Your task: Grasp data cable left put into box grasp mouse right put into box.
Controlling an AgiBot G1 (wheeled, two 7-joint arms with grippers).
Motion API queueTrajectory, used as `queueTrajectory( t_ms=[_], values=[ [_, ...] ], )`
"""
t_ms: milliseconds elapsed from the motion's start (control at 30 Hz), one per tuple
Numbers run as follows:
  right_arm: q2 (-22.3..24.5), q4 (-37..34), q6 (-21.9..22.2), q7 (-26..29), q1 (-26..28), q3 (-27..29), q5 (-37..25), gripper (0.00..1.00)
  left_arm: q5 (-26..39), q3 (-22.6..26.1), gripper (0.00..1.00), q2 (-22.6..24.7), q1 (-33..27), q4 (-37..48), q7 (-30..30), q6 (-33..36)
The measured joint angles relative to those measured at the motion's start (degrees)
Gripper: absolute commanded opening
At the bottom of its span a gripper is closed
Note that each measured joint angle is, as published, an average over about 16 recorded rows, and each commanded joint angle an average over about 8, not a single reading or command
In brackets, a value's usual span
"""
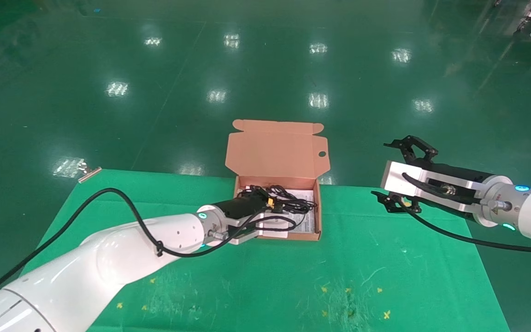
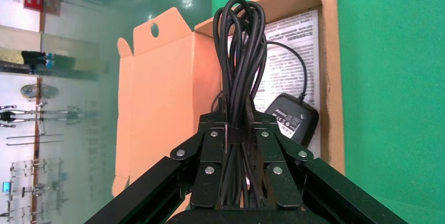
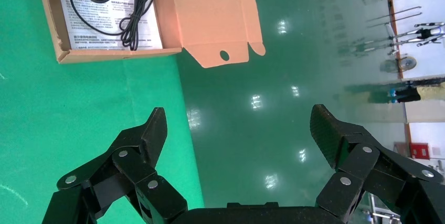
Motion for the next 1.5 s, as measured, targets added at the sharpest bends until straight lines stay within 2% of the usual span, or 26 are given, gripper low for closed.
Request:
queueTrajectory(
  t_ms=[367, 900, 1200, 1500],
  values=[
    [-0.1, -0.2, 0.2, -0.1, 0.1, 0.1, 0.0, 1.00, -0.6, -0.2, 1.00, -1.4, -0.3, -1.5, -1.0, 0.4],
    [-0.8, -0.8, 0.4, -1.7, 5.2, 1.8, -1.7, 1.00, -2.3, -3.6, 1.00, -5.3, -5.9, -4.1, -8.5, -0.5],
    [-0.7, -0.8, -3.5, -1.6, 4.8, 4.2, 0.7, 1.00, -5.5, -6.4, 1.00, -7.8, -5.5, -5.7, -10.4, 2.8],
    [-0.2, -0.3, -10.7, -0.9, 1.4, 9.4, 7.5, 1.00, -12.5, -11.4, 1.00, -12.7, -2.5, -9.3, -12.6, 10.9]
  ],
)
